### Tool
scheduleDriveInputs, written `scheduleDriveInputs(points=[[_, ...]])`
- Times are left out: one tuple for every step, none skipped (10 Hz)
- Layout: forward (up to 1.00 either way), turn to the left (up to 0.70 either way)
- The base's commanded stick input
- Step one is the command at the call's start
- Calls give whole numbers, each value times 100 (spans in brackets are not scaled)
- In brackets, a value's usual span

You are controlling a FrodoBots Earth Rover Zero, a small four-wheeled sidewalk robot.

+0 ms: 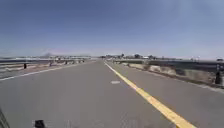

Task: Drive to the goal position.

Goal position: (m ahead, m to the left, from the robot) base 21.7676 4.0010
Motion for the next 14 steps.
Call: scheduleDriveInputs(points=[[85, 0], [85, 0], [85, 0], [85, 0], [85, 0], [85, 0], [85, 0], [85, 0], [85, 0], [85, 0], [85, 0], [85, 0], [85, 0], [85, 0]])
